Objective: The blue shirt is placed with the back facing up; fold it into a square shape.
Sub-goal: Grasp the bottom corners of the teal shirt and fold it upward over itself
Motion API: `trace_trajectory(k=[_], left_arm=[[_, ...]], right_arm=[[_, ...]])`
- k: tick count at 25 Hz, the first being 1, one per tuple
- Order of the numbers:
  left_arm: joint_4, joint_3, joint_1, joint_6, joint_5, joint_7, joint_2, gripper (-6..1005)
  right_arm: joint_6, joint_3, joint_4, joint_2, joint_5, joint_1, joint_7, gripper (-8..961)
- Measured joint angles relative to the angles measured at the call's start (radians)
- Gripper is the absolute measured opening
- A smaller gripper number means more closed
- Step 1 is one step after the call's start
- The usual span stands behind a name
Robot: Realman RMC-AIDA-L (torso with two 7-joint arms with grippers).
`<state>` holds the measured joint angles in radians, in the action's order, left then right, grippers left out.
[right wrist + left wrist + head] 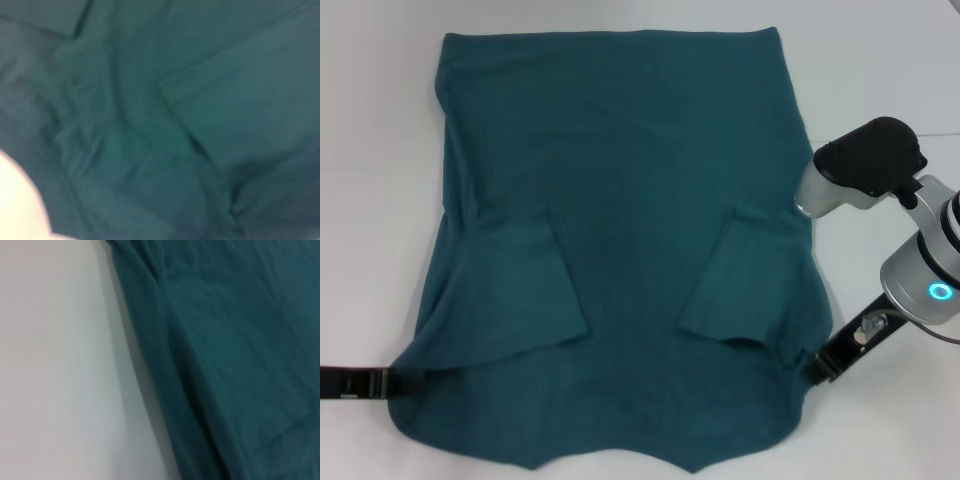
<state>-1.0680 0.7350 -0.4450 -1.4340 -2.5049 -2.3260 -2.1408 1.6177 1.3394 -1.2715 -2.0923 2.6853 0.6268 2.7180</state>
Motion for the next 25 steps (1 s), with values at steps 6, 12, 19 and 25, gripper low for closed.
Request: trace_trajectory(k=[6,12,19,25], left_arm=[[-0.028,-0.001,0.005,-0.124,-0.012,-0.049,0.017,9],[-0.079,-0.039,0.011,-0.274,-0.087,-0.08,0.022,8],[-0.103,-0.051,0.024,-0.395,-0.191,-0.093,0.019,8],[-0.106,-0.047,0.04,-0.466,-0.264,-0.102,0.013,9]], right_arm=[[0.141,-0.025,-0.005,0.002,0.004,0.026,-0.078,38],[0.264,-0.053,0.003,0.005,0.008,0.029,-0.143,38],[0.372,-0.012,0.004,0.006,0.012,0.003,-0.198,38],[0.377,0.036,0.035,0.01,0.02,-0.008,-0.199,38]])
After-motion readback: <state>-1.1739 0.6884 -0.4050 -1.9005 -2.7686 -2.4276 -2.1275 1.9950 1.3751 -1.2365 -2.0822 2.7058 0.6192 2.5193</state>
